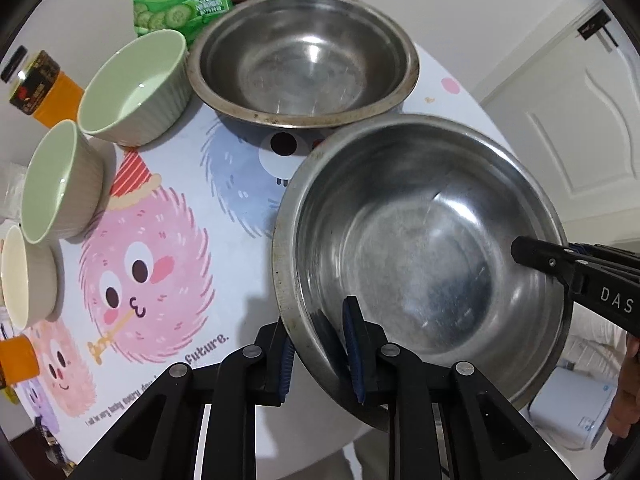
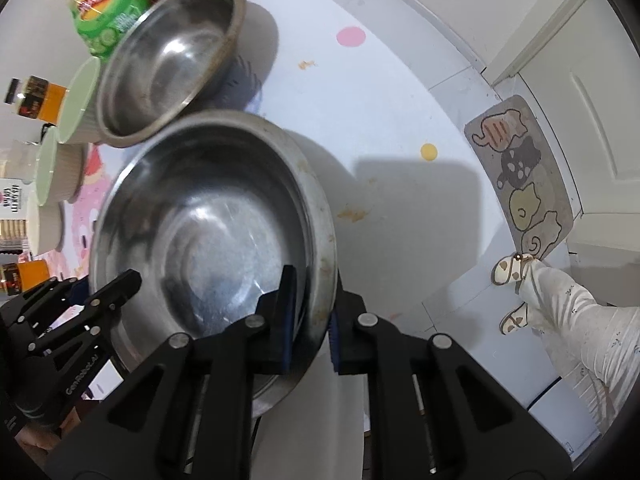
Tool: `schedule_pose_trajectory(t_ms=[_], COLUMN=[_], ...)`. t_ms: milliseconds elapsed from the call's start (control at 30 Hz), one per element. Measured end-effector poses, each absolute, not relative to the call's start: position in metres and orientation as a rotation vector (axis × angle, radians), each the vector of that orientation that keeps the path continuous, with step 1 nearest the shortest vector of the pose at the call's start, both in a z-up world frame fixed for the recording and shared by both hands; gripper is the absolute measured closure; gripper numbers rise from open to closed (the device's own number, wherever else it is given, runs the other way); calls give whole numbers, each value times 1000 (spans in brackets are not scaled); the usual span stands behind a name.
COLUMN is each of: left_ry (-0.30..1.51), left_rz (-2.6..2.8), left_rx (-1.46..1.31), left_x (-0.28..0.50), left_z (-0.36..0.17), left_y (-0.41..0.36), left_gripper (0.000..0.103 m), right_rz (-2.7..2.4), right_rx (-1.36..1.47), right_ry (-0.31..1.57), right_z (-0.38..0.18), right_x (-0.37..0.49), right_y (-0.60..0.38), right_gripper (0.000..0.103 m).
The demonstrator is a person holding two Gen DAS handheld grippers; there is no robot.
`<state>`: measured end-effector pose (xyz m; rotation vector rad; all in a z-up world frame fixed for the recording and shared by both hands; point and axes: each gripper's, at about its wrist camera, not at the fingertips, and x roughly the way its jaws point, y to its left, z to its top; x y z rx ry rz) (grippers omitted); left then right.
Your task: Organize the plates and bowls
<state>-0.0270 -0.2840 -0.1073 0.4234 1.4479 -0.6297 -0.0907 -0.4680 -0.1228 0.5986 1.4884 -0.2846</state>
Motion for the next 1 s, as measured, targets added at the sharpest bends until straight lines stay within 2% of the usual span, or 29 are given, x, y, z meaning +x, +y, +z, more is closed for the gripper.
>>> schedule_pose_trajectory(t_ms=[467,1000], left_ry=[1333,1279], left_rz=[-628,-524], left_rx=[363,326], left_x=[-15,60], left_z=[-53,-46], left_y=[-267,-294], left_gripper=[81,81], right_rz=[-259,-196], right_rx=[520,462], right_ry=[1360,1296], right_z=[-67,-56], right_x=[-77,3], right_y=[-455,-482], right_gripper=[87,87])
